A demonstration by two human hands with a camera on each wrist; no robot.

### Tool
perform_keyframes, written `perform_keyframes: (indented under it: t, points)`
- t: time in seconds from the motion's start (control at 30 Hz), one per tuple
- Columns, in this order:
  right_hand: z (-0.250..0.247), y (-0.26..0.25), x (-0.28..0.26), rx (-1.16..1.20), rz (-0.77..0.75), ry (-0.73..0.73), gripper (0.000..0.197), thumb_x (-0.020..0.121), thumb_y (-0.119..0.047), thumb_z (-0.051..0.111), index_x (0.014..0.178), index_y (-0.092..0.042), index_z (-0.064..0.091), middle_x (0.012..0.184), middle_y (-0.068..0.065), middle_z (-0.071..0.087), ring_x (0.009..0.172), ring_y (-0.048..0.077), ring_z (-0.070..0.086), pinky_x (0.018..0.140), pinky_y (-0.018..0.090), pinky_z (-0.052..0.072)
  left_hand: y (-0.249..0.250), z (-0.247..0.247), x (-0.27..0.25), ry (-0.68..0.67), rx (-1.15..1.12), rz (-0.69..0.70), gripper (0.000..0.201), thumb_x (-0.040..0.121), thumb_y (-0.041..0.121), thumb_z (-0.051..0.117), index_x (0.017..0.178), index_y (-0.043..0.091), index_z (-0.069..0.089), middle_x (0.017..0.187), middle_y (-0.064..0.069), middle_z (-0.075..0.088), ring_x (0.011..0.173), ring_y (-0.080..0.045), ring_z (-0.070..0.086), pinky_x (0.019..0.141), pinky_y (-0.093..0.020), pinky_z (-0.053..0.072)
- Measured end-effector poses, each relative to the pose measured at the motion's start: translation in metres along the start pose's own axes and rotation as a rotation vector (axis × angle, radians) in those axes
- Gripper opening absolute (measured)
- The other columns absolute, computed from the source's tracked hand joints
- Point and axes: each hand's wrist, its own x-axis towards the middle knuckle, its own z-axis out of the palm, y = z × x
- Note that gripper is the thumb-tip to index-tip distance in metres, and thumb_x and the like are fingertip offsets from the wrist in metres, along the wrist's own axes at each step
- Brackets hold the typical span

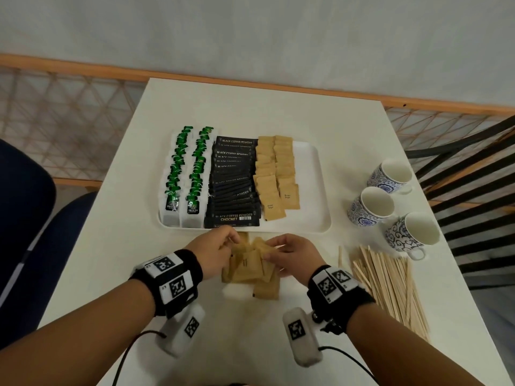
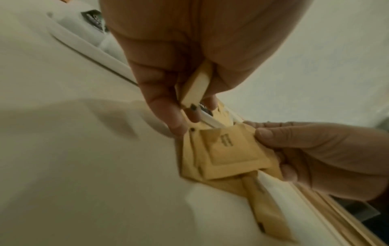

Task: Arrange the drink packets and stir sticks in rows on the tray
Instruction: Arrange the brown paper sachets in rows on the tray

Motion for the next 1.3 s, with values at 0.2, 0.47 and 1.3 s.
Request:
perform_keyframes:
  t: [0.2,0.47,1.3]
  points:
    - [-0.006,-0.018,0.002,0.123,-0.022,-0.048,0.024,0.084,-0.005,0.068,0.103,-0.019,0.068,0.075,-0.001,0.069,0.059,0.01,0.061,0.054,0.018,0.051,0.015,-0.003,0.004,-0.043,-0.059,0.0,0.024,0.083,0.037,0.068,0.103,0.037,0.054,0.095,0.011,0.063,0.084,-0.007,0.061,0.069,-0.024,0.05]
    - [-0.019,-0.029,0.015,0.229,0.016,-0.04,0.009,0.085,-0.013,0.07,0.093,-0.013,0.069,0.081,0.006,0.07,0.069,0.015,0.065,0.063,0.024,0.055,0.028,-0.003,0.018,-0.107,-0.298,-0.033,0.013,0.092,0.02,0.061,0.079,0.018,0.061,0.064,0.003,0.063,0.049,-0.009,0.055,0.047,-0.019,0.044]
    - [-0.075,-0.031,0.11,-0.411,-0.141,0.344,0.03,0.078,-0.036,0.074,0.1,-0.025,0.057,0.073,-0.004,0.058,0.07,0.014,0.058,0.067,0.029,0.049,0.038,-0.018,0.064,0.021,-0.499,-0.177,0.018,0.091,0.002,0.056,0.093,0.019,0.058,0.099,-0.011,0.066,0.088,-0.026,0.067,0.081,-0.038,0.057]
